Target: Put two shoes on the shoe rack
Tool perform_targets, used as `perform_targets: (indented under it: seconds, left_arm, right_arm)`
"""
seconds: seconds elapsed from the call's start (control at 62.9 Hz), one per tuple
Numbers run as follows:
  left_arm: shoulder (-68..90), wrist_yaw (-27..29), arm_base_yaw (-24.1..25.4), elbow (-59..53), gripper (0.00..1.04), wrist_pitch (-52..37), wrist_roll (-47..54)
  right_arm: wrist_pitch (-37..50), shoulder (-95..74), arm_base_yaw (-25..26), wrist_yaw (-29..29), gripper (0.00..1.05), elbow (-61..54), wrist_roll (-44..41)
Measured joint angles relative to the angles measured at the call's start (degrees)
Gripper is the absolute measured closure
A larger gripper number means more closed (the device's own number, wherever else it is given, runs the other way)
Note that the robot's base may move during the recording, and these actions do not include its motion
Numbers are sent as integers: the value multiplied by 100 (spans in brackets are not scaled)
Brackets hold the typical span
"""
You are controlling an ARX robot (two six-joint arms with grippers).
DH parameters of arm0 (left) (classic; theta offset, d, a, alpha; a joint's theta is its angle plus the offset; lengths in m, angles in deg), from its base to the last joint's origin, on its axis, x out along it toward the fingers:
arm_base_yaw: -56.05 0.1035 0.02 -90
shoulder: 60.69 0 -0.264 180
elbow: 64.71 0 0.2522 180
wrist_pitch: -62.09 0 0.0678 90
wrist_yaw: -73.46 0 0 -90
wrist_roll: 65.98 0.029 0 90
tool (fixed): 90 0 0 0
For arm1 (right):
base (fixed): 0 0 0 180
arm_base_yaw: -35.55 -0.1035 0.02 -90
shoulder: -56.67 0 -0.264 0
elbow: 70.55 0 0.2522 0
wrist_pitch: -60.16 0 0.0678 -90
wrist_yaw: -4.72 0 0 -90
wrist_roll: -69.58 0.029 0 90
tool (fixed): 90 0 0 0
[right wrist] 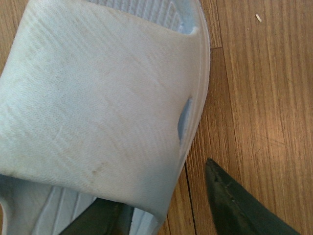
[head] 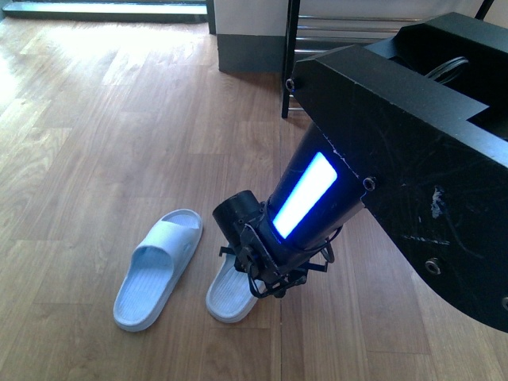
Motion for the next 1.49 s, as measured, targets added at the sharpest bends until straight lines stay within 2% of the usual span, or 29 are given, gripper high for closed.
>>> perform_targets:
  seconds: [0.143, 0.381, 0.54, 0.731, 0.906, 1.271, 1.493]
  left_arm:
    - [0, 0, 0, 0, 9, 0, 0]
    - [0, 0, 0, 0, 9, 0, 0]
    - [0, 0, 0, 0, 9, 0, 0]
    - [0, 0, 0, 0, 9, 0, 0]
    - [0, 0, 0, 0, 9, 0, 0]
    - [0, 0, 0, 0, 9, 0, 0]
    - [0, 2, 0, 0, 9, 0, 0]
  right_arm:
    - [173, 26, 96, -20, 104, -149, -77]
    - [920, 925, 391, -15, 103, -1443, -393]
    - [1878, 2809, 966, 87, 103, -2977, -960]
    - [2354, 4424, 1698, 404, 103, -4398, -1351]
    - [2522, 5674, 2280, 839, 103, -5436, -1585]
    - [2411, 8673, 3456, 2144, 103, -7390, -2114]
    - [2120, 10059, 3766, 2868, 103, -8161, -2503]
